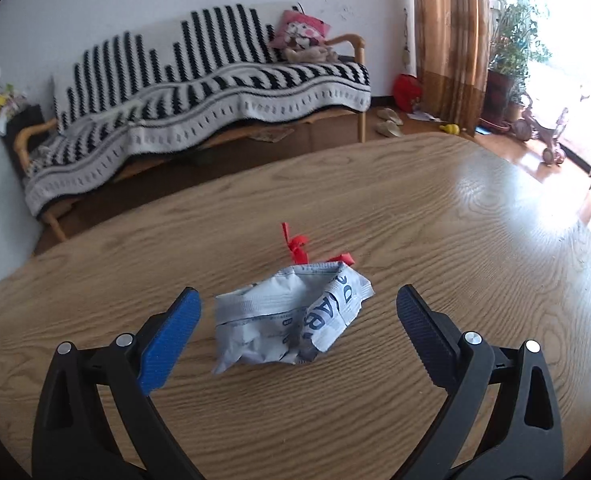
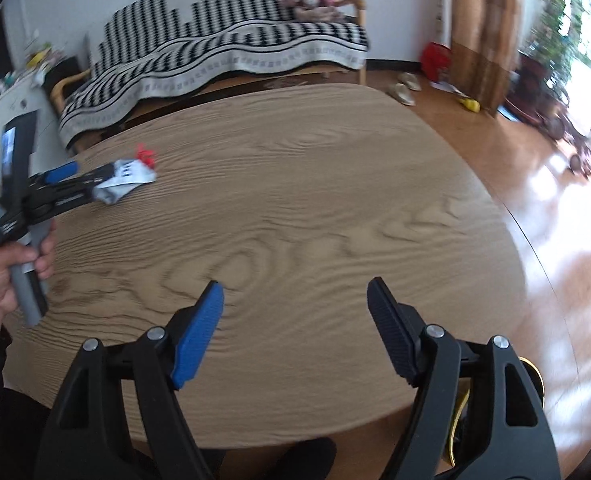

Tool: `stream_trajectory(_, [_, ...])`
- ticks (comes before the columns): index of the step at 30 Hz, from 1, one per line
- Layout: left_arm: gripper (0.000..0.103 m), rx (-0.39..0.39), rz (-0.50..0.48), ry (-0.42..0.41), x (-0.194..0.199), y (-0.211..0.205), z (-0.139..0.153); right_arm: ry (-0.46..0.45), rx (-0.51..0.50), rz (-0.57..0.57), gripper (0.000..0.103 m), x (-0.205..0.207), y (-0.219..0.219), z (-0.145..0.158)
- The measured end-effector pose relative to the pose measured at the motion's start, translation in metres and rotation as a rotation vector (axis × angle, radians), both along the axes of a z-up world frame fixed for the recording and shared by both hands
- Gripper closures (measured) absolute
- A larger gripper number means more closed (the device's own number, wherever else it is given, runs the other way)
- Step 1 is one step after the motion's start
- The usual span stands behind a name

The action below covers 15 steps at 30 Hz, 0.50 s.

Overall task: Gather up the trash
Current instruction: 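Grasp the white plastic bag with the left tool while the right tool grasps the red ribbon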

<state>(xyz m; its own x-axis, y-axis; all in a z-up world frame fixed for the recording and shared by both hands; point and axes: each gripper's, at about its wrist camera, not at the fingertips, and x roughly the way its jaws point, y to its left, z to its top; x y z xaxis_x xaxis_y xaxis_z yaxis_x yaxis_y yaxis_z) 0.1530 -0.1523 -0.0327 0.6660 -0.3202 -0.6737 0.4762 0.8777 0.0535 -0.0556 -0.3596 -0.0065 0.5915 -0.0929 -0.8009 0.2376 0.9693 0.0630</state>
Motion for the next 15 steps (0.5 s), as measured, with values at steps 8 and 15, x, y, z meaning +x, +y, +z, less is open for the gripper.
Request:
stream_trajectory(8, [0.034, -0.013, 0.015, 0.053, 0.023, 0.007, -0.016, -0.007, 0.014, 0.073, 0.031, 0.032, 0.038, 0.004])
stream_trajectory(15, [0.084, -0.080, 0.064, 0.085, 0.009, 0.049, 0.010, -0.010, 0.078, 0.143, 0.031, 0.089, 0.066, -0.002])
